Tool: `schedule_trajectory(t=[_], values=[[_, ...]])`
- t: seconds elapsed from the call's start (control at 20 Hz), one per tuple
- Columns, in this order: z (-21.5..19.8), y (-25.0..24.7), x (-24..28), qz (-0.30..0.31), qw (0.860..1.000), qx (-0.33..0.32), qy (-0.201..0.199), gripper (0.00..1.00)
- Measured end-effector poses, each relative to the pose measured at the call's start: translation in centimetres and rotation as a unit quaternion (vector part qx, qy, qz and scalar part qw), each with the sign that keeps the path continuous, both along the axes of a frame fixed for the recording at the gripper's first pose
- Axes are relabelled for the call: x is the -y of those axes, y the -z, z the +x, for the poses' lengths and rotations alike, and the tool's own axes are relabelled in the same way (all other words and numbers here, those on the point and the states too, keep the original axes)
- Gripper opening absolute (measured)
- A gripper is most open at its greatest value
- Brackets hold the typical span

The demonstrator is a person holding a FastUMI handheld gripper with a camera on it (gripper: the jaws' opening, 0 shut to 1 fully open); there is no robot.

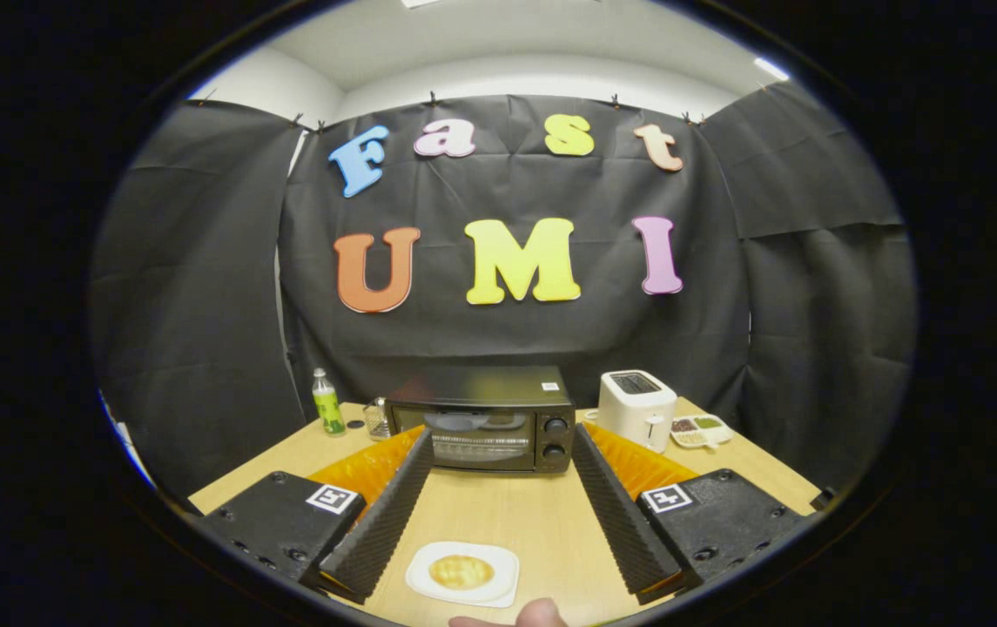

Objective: Open the toaster oven, put the food inside, and close the toaster oven door.

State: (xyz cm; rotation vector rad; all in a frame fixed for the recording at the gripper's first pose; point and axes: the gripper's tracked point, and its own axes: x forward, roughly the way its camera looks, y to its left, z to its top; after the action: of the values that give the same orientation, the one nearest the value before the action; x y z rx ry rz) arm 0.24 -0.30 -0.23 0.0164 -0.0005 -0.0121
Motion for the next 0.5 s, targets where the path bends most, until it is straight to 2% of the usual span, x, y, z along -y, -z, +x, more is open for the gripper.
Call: schedule_trajectory(t=[0.5], values=[[-0.32,-0.16,-0.4,-0.014,1.0,0.007,0.002,1.0]])
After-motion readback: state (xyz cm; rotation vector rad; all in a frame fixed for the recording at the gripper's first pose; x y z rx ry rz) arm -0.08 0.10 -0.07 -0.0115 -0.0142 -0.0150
